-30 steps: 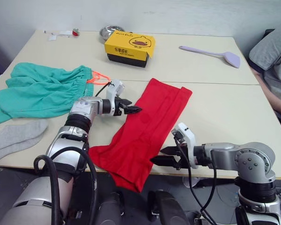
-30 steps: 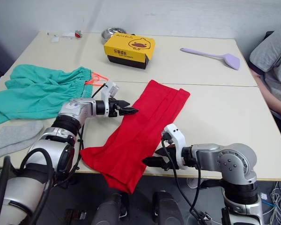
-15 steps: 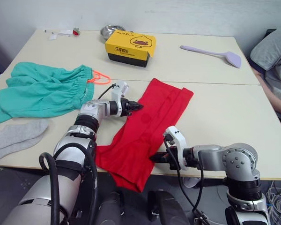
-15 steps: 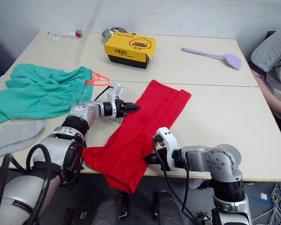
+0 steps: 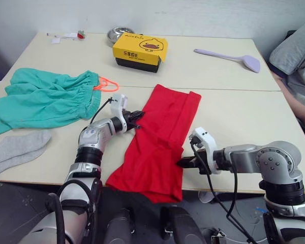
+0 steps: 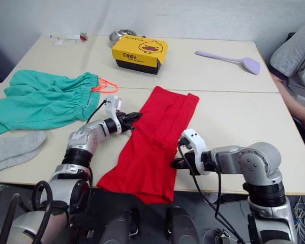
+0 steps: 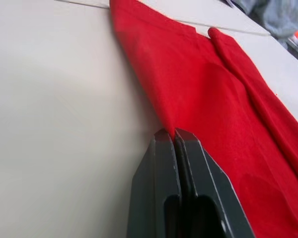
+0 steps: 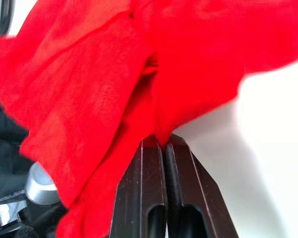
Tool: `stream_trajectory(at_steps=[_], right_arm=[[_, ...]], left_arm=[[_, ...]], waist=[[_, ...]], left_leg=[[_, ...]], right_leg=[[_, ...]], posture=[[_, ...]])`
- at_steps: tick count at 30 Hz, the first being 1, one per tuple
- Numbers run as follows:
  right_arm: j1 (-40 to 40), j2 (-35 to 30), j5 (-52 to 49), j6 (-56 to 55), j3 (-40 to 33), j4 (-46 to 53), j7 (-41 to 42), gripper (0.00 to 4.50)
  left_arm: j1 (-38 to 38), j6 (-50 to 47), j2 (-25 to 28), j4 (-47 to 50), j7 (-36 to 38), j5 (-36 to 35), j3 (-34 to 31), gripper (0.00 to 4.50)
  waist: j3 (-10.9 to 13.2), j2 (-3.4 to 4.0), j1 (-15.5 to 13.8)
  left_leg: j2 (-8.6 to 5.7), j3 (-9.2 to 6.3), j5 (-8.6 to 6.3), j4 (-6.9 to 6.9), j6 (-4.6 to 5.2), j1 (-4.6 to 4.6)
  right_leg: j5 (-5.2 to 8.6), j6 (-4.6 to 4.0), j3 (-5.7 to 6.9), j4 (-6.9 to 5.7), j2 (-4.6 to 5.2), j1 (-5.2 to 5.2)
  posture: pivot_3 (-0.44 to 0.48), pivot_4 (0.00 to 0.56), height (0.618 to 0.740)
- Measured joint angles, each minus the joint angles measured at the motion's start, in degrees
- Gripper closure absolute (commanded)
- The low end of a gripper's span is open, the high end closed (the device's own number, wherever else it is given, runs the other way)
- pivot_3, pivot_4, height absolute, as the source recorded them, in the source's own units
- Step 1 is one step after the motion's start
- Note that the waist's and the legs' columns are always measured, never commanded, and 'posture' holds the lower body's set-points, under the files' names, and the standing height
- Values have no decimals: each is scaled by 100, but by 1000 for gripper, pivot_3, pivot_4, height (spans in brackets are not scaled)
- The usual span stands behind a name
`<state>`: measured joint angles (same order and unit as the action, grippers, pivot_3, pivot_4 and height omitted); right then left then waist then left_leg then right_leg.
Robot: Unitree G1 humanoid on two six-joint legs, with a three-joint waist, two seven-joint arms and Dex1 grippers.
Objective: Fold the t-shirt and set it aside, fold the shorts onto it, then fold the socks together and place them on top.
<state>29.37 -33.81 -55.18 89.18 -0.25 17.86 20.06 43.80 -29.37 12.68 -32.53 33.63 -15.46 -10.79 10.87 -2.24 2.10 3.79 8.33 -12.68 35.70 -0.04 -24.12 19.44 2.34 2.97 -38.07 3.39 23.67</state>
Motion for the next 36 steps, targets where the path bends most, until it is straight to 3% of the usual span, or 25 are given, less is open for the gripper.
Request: stream_trajectory(at_steps=[8,14,15,18,22,25,28,30,33,36], right_arm=[[727,-624,1079,-1186,931,-1067,1144,4500],[873,-687,1617,-1862,1350,-1395,1929,4500],[873,-687,1616,-1872,1346,-1394,2041,4295],[854,-751,1486,-1615,1283,-1376,2286,3543],[500,-1466,1419,-1630,1049,-1235,2736,2128],[-68,-2068,2018,-3039,994,-1187,3315,1055],[-643,-2489,3160,-5784,1019,-1638,4027,15],[-828,-2506,3755,-7659,1017,-2131,4486,0],[-1046,-2522,4335,-9747,1066,-2752,5116,0],[-1070,-2248,4555,-11351,956,-3258,5161,0]], left_arm=[[-1270,-558,-83,2556,-1126,-136,-227,4477],[-1531,-426,-167,2803,-1508,-150,-246,4477],[-1558,-420,-107,2802,-1420,-177,-207,4495],[-1689,-361,372,2802,-973,-163,61,3872],[-2204,243,1346,2782,-82,64,361,2603],[-2533,1583,2146,2787,786,307,472,1631],[-2728,2936,2767,2850,1789,442,591,669],[-2722,3648,2877,2827,2304,436,712,61],[-2701,4790,3003,2643,2995,541,1113,12],[-2585,5833,3094,2148,3440,852,1500,12]], waist=[[1,2,-47],[1,1,-58],[1,1,-58],[1,2,-32],[4,6,-48],[4,7,-54],[4,28,-59],[5,32,-49],[6,34,-47],[6,36,-15]], left_leg=[[-3,4,-4,24,14,-3],[-6,5,-9,28,21,-8],[-6,5,-9,28,21,-8],[-3,8,-9,24,17,-4],[-2,7,-14,16,19,-6],[-3,10,-42,16,50,-7],[-7,21,-69,16,36,-4],[-8,29,-72,20,45,-3],[-4,35,-57,25,67,-3],[1,44,-42,31,40,6]], right_leg=[[-11,18,-8,5,4,-8],[-16,25,-8,15,6,-12],[-16,25,-8,15,6,-12],[-17,23,-10,15,4,-10],[-14,12,-7,24,8,-5],[-14,10,-7,35,12,-7],[-16,14,-6,56,17,-17],[-21,22,-11,61,16,-21],[-22,26,-14,60,10,-20],[-23,26,-23,51,1,-21]], posture=[[0,150,740],[0,150,740],[0,150,740],[0,150,740],[0,150,740],[0,150,740],[0,150,740],[0,150,740],[0,150,740],[0,150,740]])
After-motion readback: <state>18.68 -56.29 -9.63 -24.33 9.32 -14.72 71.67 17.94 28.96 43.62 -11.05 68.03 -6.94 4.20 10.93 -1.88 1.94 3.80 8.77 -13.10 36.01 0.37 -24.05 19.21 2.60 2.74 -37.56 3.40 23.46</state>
